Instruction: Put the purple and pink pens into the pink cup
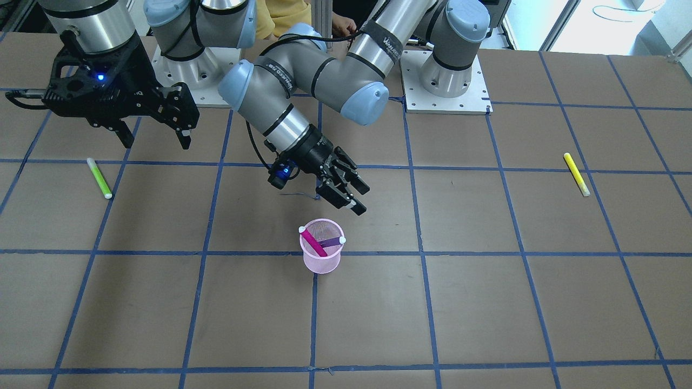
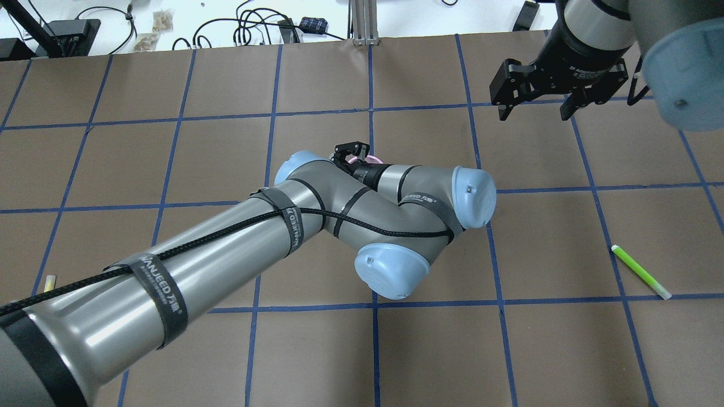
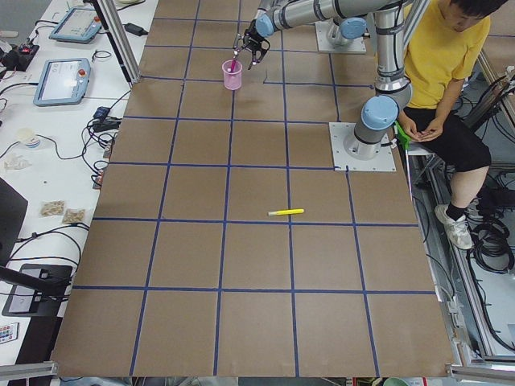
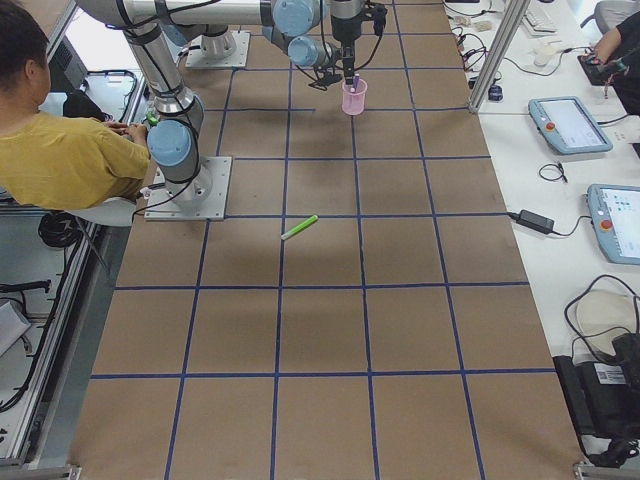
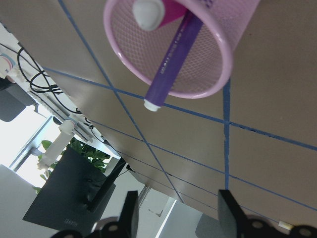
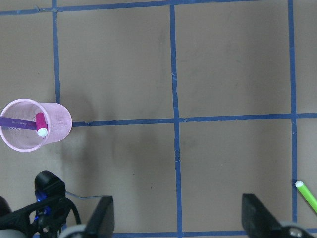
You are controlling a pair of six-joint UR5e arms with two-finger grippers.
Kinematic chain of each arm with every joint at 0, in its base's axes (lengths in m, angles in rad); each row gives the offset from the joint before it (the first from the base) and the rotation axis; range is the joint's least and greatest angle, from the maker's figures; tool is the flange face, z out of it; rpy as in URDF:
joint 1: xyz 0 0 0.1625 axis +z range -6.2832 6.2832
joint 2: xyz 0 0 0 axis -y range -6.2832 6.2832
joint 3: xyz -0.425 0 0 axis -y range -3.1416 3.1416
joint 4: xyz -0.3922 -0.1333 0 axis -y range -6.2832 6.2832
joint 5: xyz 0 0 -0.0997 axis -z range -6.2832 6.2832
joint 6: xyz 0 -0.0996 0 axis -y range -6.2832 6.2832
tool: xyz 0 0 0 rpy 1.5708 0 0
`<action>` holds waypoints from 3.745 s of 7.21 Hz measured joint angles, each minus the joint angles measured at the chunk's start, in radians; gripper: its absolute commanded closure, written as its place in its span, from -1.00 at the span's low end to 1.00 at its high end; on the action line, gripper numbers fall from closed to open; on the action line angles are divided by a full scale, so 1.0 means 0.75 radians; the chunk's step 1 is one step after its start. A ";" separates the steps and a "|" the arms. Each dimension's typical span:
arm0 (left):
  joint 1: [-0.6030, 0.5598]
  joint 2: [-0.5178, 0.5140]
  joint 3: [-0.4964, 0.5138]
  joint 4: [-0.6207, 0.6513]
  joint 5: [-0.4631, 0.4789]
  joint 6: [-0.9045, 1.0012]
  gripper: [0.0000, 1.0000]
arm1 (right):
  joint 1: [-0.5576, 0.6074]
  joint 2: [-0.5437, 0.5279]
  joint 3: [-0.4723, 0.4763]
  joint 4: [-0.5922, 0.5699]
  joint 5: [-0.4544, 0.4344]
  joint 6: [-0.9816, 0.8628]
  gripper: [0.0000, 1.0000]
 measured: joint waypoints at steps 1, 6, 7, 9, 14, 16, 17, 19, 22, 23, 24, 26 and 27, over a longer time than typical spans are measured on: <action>0.062 0.059 -0.035 0.000 -0.085 0.017 -0.70 | 0.000 0.000 0.000 0.001 0.000 0.000 -0.82; 0.554 0.448 -0.047 -0.019 -0.770 0.014 -0.87 | 0.019 0.025 -0.013 0.032 -0.002 -0.011 -0.83; 0.662 0.510 -0.029 -0.042 -0.910 -0.032 -1.00 | 0.026 0.037 -0.030 0.063 -0.010 -0.020 -0.83; 0.824 0.580 0.081 -0.194 -1.095 -0.290 -1.00 | 0.030 0.066 -0.087 0.136 -0.026 -0.026 -0.83; 0.938 0.591 0.281 -0.439 -1.237 -0.990 -1.00 | 0.036 0.099 -0.145 0.201 -0.022 -0.029 -0.93; 0.891 0.554 0.351 -0.470 -1.231 -1.129 -1.00 | 0.036 0.100 -0.144 0.200 -0.019 -0.041 -0.97; 0.886 0.521 0.399 -0.507 -1.224 -1.145 -1.00 | 0.036 0.100 -0.144 0.199 -0.019 -0.047 -0.97; 0.882 0.457 0.464 -0.556 -1.219 -1.152 -1.00 | 0.037 0.100 -0.144 0.194 -0.018 -0.051 -1.00; 0.871 0.454 0.456 -0.574 -1.232 -1.155 -1.00 | 0.037 0.102 -0.146 0.182 -0.002 -0.051 -1.00; 0.871 0.455 0.453 -0.574 -1.240 -1.162 -1.00 | 0.037 0.109 -0.151 0.181 0.029 -0.050 -1.00; 0.873 0.455 0.453 -0.574 -1.250 -1.174 -1.00 | 0.037 0.117 -0.154 0.181 0.050 -0.051 -1.00; 0.875 0.455 0.453 -0.571 -1.248 -1.190 -1.00 | 0.037 0.123 -0.156 0.182 0.058 -0.051 -1.00; 0.875 0.454 0.453 -0.569 -1.248 -1.196 -1.00 | 0.037 0.123 -0.156 0.182 0.055 -0.051 -1.00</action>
